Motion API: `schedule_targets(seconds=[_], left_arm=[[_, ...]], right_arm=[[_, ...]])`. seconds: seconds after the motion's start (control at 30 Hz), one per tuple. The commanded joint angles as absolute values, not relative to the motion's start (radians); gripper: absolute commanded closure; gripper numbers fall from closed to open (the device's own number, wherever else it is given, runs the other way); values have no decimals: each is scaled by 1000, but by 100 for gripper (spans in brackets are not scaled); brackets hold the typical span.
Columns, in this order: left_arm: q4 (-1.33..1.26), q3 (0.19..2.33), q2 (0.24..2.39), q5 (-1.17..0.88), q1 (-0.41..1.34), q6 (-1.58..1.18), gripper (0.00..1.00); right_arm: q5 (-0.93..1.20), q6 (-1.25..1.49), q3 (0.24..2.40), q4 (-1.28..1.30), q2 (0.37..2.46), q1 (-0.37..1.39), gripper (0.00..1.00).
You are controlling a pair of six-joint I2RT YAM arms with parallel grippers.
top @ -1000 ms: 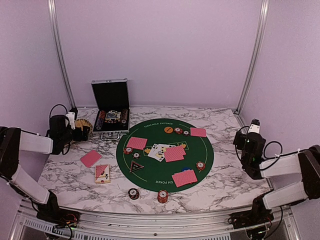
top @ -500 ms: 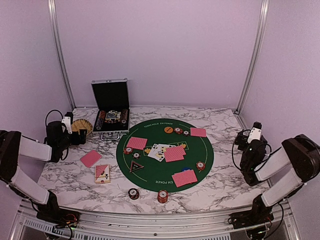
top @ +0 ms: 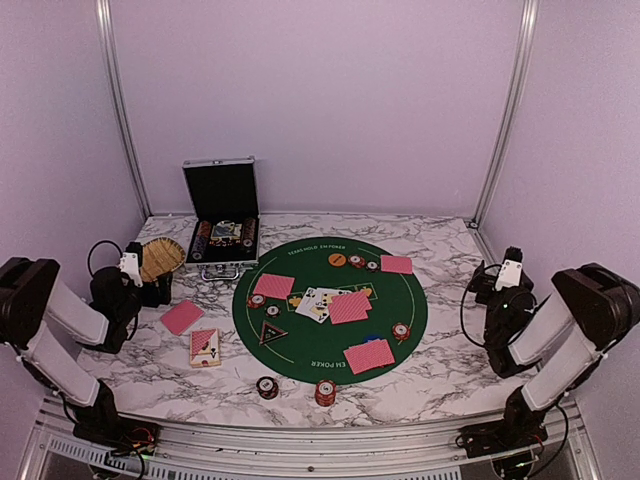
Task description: Distribute texas hold em gaming equipment
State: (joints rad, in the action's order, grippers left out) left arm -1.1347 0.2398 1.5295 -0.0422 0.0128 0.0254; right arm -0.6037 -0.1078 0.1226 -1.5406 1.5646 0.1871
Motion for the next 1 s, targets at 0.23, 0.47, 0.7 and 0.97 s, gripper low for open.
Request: schedule_targets(seconds=[0.23,0.47,0.7,0.97], left_arm=[[-1253,250,1528,-14,7,15,1],[-1253,249,1528,-14,6,16,1],[-1254,249,1529,-15,7,16,1],[-1253,249,1528,-15,7,17,1]], right_arm=[[-371,-37,219,-1401,1599,61,1],[-365,-44,219,-1415,1603,63,1],[-365,-45,218,-1415,1603,62,1],[-367,-52,223,-1411,1606,66,1]])
